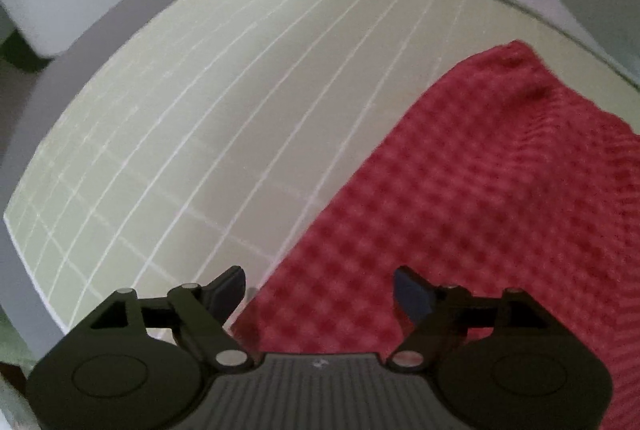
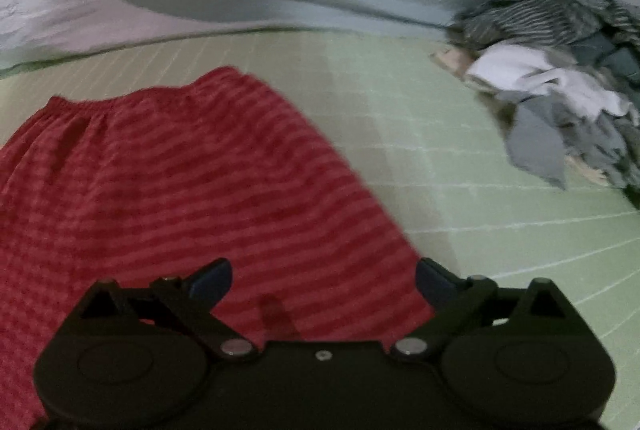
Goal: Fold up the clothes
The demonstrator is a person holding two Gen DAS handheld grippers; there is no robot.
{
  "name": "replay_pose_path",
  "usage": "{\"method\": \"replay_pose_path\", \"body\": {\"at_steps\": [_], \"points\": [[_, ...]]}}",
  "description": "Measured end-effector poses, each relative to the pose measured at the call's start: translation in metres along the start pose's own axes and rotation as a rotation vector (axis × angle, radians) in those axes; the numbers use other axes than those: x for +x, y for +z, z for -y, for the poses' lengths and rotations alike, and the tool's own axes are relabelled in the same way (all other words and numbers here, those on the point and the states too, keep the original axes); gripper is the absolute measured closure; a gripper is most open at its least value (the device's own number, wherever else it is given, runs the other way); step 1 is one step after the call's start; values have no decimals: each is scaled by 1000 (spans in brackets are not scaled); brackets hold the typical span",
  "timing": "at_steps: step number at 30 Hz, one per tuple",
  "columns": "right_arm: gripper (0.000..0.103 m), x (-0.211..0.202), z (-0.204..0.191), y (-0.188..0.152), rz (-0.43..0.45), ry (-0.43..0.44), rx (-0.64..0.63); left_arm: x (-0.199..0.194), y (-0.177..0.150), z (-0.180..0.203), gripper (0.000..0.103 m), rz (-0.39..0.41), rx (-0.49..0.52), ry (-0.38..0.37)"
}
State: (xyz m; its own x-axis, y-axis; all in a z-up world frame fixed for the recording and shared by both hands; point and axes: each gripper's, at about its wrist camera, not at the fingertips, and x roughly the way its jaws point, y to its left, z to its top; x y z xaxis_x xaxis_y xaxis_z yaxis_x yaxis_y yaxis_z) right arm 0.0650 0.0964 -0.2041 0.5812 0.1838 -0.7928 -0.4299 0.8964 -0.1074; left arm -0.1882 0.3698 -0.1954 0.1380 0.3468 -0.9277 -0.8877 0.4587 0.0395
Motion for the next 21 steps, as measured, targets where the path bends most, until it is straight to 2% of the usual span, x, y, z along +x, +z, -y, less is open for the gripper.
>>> {"method": "replay_pose_path", "body": {"at_steps": [4, 8, 11, 12, 13, 14, 15, 16, 21], "points": [[4, 3, -16, -11, -52, 5, -11, 10, -7, -17, 20, -48, -37, -23], [4, 5, -22, -19, -90, 11, 10, 11, -11, -22, 20, -34, -19, -33], [4, 2, -27, -20, -90, 5, 2, 10, -14, -22, 28, -8, -23, -24], [4, 0, -28, -21, -88, 4, -2, 9, -14, -22, 38, 6, -26, -23], [4, -1, -29, -21, -83, 5, -3, 8, -14, -22, 53, 19, -30, -23], [4, -3, -29, -21, -78, 6, -5, 7, -15, -22, 61, 31, -33, -23], [4, -5, -30, -22, -73, 8, -5, 6, -13, -22, 84, 37, -29, -30], [4, -6, -30, -24, -71, 8, -6, 4, -13, -22, 101, 40, -25, -44], [4, -16, -24, -31, -59, 14, -1, -11, -11, -8, 102, 84, -10, -145]]}}
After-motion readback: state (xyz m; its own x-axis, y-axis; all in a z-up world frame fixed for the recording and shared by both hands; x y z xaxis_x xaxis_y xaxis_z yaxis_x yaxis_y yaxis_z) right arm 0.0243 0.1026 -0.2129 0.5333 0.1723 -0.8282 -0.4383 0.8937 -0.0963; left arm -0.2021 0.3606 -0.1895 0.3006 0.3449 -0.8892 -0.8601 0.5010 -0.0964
